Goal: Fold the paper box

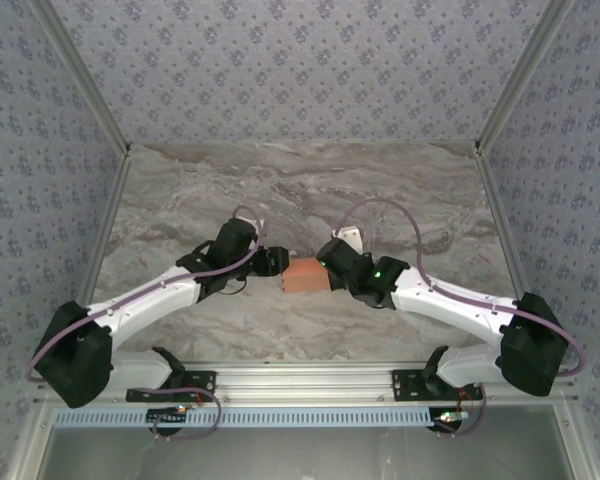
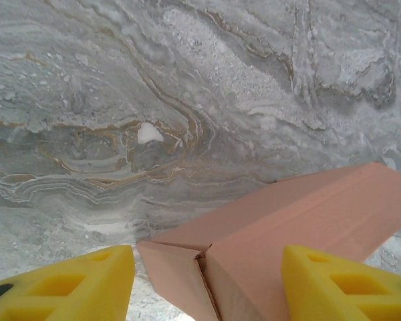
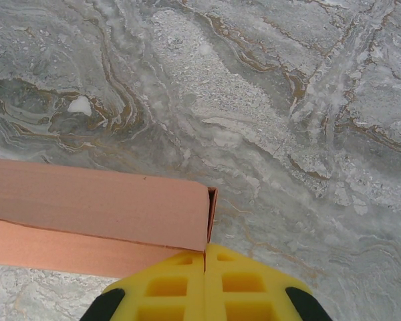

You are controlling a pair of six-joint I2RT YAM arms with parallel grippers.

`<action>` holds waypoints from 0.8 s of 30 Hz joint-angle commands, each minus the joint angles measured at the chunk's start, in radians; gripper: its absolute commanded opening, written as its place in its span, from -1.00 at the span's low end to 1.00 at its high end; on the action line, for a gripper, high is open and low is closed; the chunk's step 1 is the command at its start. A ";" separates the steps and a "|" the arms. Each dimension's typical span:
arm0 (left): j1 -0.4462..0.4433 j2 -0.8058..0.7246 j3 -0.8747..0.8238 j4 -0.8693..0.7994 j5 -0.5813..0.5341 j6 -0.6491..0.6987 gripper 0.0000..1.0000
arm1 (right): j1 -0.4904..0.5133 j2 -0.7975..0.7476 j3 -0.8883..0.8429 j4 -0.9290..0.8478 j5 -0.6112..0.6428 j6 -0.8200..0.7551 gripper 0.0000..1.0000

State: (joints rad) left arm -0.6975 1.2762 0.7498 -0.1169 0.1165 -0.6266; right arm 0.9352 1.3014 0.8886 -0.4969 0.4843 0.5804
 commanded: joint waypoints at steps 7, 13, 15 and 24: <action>0.001 0.031 -0.066 0.049 0.031 -0.016 0.12 | 0.008 0.011 -0.001 -0.035 0.033 0.017 -0.86; -0.009 0.041 -0.124 0.075 0.024 -0.031 0.09 | 0.008 0.007 0.031 -0.068 0.011 0.000 -0.67; -0.016 0.043 -0.124 0.079 0.020 -0.032 0.09 | 0.009 -0.002 0.043 -0.074 -0.015 -0.016 -0.56; -0.039 0.056 -0.096 0.063 -0.012 -0.022 0.09 | 0.005 -0.063 0.115 -0.136 -0.130 -0.065 -0.11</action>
State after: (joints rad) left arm -0.7258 1.2984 0.6628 0.0353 0.1303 -0.6567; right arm 0.9386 1.2747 0.9600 -0.5785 0.3973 0.5339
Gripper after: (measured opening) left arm 0.543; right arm 0.436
